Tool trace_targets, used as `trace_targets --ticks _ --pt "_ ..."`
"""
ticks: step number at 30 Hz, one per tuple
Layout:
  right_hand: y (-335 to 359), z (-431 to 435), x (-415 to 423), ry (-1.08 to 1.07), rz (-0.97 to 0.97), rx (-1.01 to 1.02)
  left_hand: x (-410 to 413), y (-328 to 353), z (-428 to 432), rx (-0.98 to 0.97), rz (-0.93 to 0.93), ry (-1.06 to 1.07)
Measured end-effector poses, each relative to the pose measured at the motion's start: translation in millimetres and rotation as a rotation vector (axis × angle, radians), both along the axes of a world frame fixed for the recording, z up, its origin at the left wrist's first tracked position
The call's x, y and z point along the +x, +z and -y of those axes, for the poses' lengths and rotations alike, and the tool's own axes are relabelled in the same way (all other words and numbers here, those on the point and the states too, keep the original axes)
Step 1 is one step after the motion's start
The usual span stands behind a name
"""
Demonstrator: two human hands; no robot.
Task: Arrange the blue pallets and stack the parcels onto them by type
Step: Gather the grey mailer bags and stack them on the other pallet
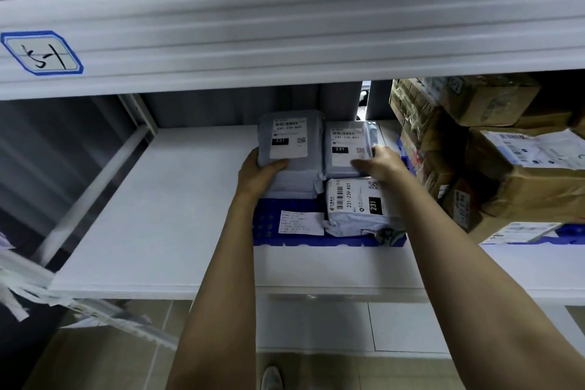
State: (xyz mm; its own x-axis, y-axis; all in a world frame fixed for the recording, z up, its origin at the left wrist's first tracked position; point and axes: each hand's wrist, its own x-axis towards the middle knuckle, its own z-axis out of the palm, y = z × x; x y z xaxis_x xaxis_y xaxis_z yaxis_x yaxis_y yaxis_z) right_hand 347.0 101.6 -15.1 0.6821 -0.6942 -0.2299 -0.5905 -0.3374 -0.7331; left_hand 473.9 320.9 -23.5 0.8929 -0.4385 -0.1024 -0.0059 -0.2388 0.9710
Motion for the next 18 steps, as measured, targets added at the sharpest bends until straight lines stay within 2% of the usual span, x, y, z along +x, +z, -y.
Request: trace_targets --ticks 5,8,11,13,16,18 --pt "1 0 -2 0.034 0.013 -0.021 -1 0 1 -0.005 -0.003 -0.034" --pt "5 -3 -6 0.047 -0.019 -0.132 -7 2 1 0.021 0.053 0.004" --pt "6 -8 -9 0.022 -0.018 -0.25 -20 0 3 0.086 0.223 0.126" --pt "6 -12 -10 0.025 -0.009 -0.325 -31 -1 5 0.221 0.379 0.189" --pt "7 -20 -11 0.087 -0.011 -0.382 -49 3 14 0.415 0.628 0.191" --pt "7 -24 -11 0.11 -0.043 -0.383 -57 9 22 0.481 0.674 0.16"
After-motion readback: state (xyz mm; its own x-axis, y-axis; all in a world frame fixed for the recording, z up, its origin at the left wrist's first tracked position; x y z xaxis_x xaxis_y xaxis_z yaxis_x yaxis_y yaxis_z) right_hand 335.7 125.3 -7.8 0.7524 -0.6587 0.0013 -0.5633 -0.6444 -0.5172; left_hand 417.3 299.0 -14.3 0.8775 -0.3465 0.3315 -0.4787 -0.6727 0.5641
